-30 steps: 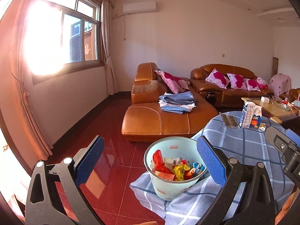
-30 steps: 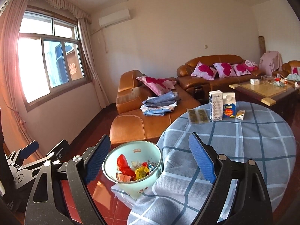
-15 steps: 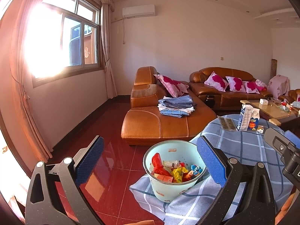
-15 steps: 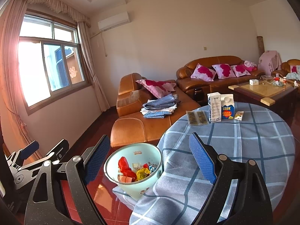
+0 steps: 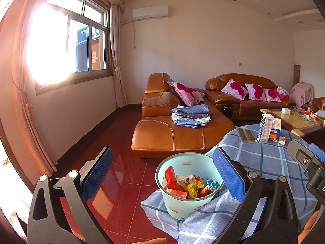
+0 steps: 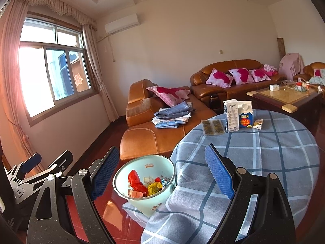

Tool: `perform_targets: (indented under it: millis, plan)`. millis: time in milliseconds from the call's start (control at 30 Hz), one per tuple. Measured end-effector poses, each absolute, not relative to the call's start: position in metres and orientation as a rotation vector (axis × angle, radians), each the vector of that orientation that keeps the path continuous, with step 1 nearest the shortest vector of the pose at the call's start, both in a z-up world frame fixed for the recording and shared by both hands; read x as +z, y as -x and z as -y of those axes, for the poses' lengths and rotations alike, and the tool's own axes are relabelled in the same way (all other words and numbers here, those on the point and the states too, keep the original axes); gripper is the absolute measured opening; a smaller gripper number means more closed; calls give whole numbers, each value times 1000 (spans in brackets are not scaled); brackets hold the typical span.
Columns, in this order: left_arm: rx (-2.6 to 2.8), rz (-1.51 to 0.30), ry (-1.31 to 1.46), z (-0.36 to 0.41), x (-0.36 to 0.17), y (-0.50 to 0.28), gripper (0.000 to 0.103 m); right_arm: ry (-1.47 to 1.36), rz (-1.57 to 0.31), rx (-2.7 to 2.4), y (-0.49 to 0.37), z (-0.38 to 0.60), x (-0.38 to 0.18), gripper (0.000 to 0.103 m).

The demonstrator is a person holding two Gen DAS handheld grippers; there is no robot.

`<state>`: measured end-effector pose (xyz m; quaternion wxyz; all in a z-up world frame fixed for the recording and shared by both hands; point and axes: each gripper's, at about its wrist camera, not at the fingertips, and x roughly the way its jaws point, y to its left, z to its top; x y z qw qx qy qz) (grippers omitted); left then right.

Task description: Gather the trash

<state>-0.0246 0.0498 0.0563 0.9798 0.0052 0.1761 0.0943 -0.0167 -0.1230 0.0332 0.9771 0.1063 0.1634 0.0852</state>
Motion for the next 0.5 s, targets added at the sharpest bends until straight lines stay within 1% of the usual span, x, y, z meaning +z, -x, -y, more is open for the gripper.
perform_targets:
  millis: [500]
  plan:
    - [187,-360,-7,-49,56,24,97,-220,-335,172,18,125,31,85]
